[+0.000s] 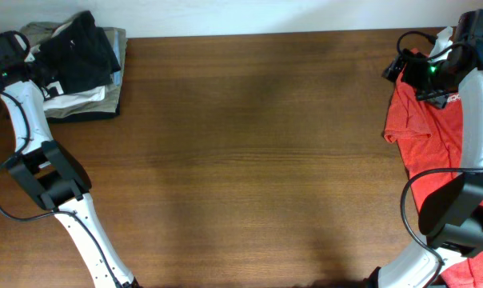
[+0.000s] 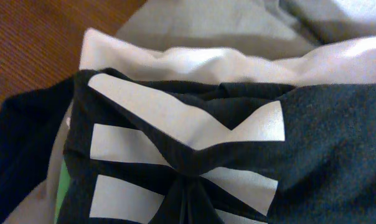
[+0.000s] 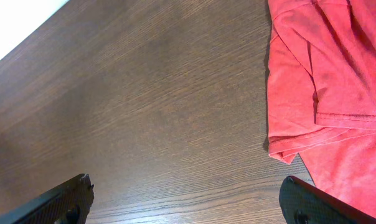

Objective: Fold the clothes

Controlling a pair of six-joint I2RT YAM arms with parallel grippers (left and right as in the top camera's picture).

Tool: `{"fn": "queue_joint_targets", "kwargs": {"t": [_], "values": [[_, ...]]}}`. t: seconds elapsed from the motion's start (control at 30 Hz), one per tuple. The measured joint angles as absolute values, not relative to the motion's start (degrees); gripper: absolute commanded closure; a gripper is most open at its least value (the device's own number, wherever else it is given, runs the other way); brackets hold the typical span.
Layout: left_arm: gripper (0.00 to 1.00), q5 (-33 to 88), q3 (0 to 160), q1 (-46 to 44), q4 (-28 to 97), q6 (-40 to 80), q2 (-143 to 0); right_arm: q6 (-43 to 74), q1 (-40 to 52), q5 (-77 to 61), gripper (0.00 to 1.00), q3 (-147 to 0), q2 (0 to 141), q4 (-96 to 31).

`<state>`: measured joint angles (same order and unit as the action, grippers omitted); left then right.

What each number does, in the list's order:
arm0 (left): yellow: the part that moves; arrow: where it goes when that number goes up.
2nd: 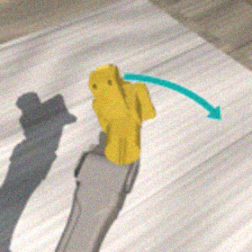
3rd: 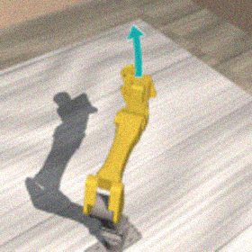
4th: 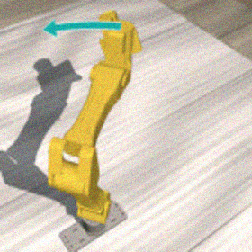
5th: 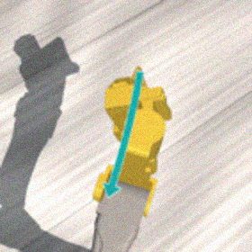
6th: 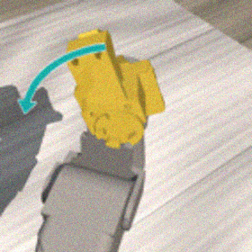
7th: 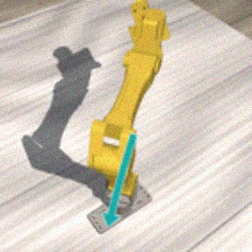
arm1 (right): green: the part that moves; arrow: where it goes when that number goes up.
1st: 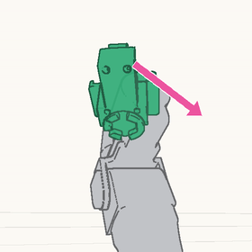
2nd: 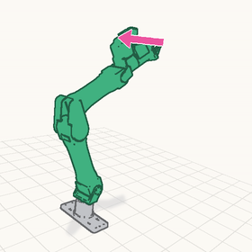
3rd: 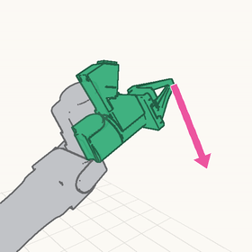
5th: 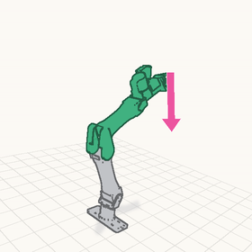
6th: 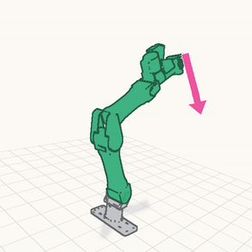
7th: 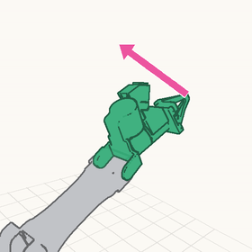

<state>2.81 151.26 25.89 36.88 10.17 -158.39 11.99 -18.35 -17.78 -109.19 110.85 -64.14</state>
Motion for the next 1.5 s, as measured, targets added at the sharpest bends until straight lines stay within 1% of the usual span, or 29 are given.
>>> {"fn": "queue_joint_targets", "kwargs": {"t": [0.1, 0.17, 0.2, 0.3, 0.37, 0.47, 0.5, 0.63, 0.73, 0.8, 0.83, 0.87, 0.9, 0.97, 1.0, 1.03, 1.07, 1.13, 1.2, 1.23, 1.27, 1.33, 1.37, 1.4, 1.47, 1.5], "values": [[0.91, 4.6, 152.9, 26.0, 37.5, 10.3, -157.4, 12.0, -18.3, -17.8, 0.01, -109.2, 110.8, -64.1], [0.88, 7.8, 153.1, 25.9, 38.6, 10.4, -152.9, 12.0, -18.3, -17.8, 0.01, -109.2, 110.8, -64.1], [0.88, 9.5, 154.1, 25.5, 39.7, 10.4, -148.2, 12.0, -18.3, -17.8, 0.01, -109.2, 110.8, -64.1], [0.88, 10.7, 155.6, 23.1, 41.4, 10.4, -143.9, 12.0, -18.3, -17.8, 0.01, -109.2, 110.8, -64.1], [0.88, 10.0, 151.6, 20.8, 38.9, 10.4, -143.9, 12.0, -18.3, -17.8, 0.01, -109.2, 110.8, -64.2], [0.87, 8.4, 147.7, 18.0, 31.6, 10.4, -145.4, 12.0, -18.3, -17.8, 0.01, -109.2, 110.8, -64.1], [0.76, 8.1, 147.5, 17.6, 29.6, 10.4, -148.7, 12.0, -18.3, -17.8, 0.01, -109.2, 110.8, -64.1], [0.76, 7.7, 146.7, 17.6, 29.3, 10.5, -156.2, 12.0, -18.3, -17.8, 0.01, -109.2, 110.8, -64.1], [0.76, 11.8, 147.2, 17.5, 30.0, 10.1, -156.2, 12.0, -18.3, -17.8, 0.01, -109.2, 110.8, -64.1], [0.4, 14.4, 148.7, 17.6, 33.3, 10.1, -155.9, 12.0, -18.3, -17.8, 0.01, -109.2, 110.8, -64.1], [0.26, 15.0, 148.9, 17.6, 36.0, 9.9, -154.6, 12.0, -18.3, -17.8, 0.01, -109.2, 110.8, -64.1], [0.18, 15.5, 148.9, 17.5, 39.3, 9.9, -152.2, 12.0, -18.3, -17.8, 0.01, -109.2, 110.8, -64.1], [0.01, 15.9, 148.9, 17.5, 42.4, 9.8, -148.5, 12.0, -18.3, -17.8, 0.01, -109.2, 110.8, -64.2], [0.01, 16.2, 149.2, 17.5, 52.0, 9.7, -136.7, 12.0, -18.3, -17.8, 0.01, -109.2, 110.8, -64.2], [0.01, 16.4, 150.4, 17.5, 56.0, 9.7, -128.5, 12.0, -18.3, -17.8, 0.01, -109.2, 110.8, -64.2], [0.01, 16.4, 151.4, 17.5, 59.2, 9.7, -124.4, 12.0, -18.3, -17.8, 0.01, -109.2, 110.8, -64.2], [0.01, 17.0, 151.6, 17.5, 70.6, 9.7, -117.9, 12.0, -18.3, -17.8, 0.01, -109.2, 110.8, -64.2], [0.01, 17.5, 151.8, 17.5, 78.6, 9.7, -109.3, 12.2, -18.3, -17.8, 0.01, -109.2, 110.8, -62.8], [0.01, 17.5, 151.9, 17.5, 83.0, 9.7, -105.2, 12.3, -18.4, -19.0, 0.01, -109.2, 110.8, -62.6], [0.01, 17.6, 151.8, 17.5, 86.6, 9.7, -103.6, 12.3, -18.6, -21.6, 0.01, -109.2, 110.8, -63.5], [0.01, 17.6, 151.8, 17.5, 87.1, 9.6, -103.3, 12.2, -18.9, -23.9, 0.01, -109.2, 110.8, -64.3], [0.01, 17.6, 151.7, 17.5, 93.7, 9.7, -103.0, 10.8, -20.7, -32.0, 0.01, -109.2, 110.1, -67.9], [0.01, 17.6, 151.7, 17.5, 93.9, 9.7, -103.0, 9.6, -20.9, -33.1, 0.01, -109.2, 109.2, -69.8], [0.01, 17.6, 151.7, 17.5, 94.1, 9.7, -103.0, 7.7, -21.0, -33.5, 0.01, -109.1, 106.1, -74.3], [0.01, 17.6, 151.7, 17.5, 94.1, 9.7, -103.0, 6.2, -21.0, -33.1, 0.01, -109.2, 99.2, -76.9], [0.01, 17.6, 151.7, 17.5, 94.2, 9.7, -103.0, 5.3, -21.0, -30.9, 0.01, -109.2, 91.0, -81.5]]}}
